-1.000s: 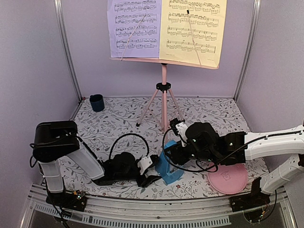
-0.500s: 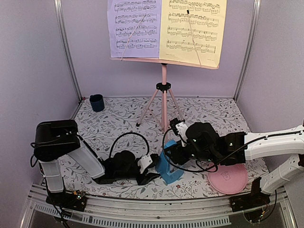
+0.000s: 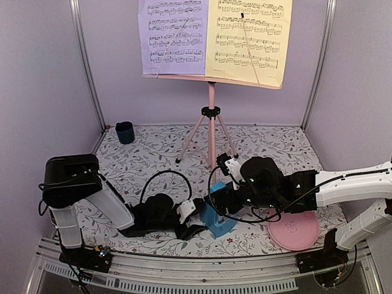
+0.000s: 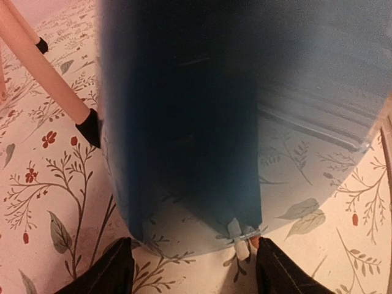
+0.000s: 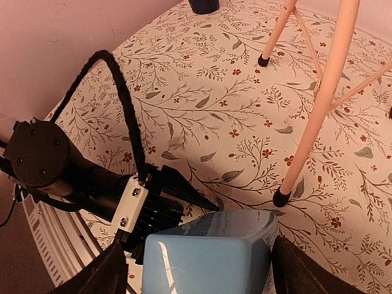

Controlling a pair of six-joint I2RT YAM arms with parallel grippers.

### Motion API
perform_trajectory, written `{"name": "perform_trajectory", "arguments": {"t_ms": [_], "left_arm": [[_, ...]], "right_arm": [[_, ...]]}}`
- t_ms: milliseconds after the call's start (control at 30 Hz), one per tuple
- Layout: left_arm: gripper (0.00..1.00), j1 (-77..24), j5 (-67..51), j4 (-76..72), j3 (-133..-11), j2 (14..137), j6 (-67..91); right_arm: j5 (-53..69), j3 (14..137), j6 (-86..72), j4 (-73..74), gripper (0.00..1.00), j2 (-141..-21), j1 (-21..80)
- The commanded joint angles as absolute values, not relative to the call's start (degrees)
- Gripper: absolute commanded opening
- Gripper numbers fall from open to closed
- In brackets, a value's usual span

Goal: Set up the instrument practice props

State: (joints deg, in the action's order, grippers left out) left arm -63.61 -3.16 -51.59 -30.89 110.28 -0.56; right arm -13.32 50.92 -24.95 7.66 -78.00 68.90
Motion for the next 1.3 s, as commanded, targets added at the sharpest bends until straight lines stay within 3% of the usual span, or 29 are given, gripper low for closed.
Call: {"name": "perform_trajectory", "arguments": {"t_ms": [0,133,300,500,667,867,1267], "left_arm": [[0.69,-63.3,-3.2,-52.0,-28.4,106.3,0.6],[0.69,-64.1,-2.6,-49.9,-26.5,102.5,2.7],[0.65,-65.4,-1.8,-48.1,-24.6,97.8,6.7],[0.48,-66.2,-0.6,-45.0,-23.2,93.4,13.7],[0.34,-66.3,-0.4,-43.8,-23.6,94.2,17.6],[0.45,-65.2,-0.8,-43.6,-23.1,89.9,12.9],[0.44,-60.0,-3.8,-43.4,-24.8,88.0,11.7]], "right_arm": [[-6.8,50.2,-25.3,5.4,0.89,-74.1,67.5],[-2.5,49.9,-23.8,3.7,0.98,-69.8,66.0],[1.0,48.0,-23.1,3.6,0.98,-63.9,61.7],[5.7,37.8,-27.9,1.2,0.81,-55.3,51.7],[7.2,32.4,-30.1,0.2,0.67,-58.6,49.6],[13.0,29.2,-30.1,-4.5,0.73,-59.8,49.5],[9.8,30.0,-26.7,-8.2,0.67,-68.6,48.1]]}}
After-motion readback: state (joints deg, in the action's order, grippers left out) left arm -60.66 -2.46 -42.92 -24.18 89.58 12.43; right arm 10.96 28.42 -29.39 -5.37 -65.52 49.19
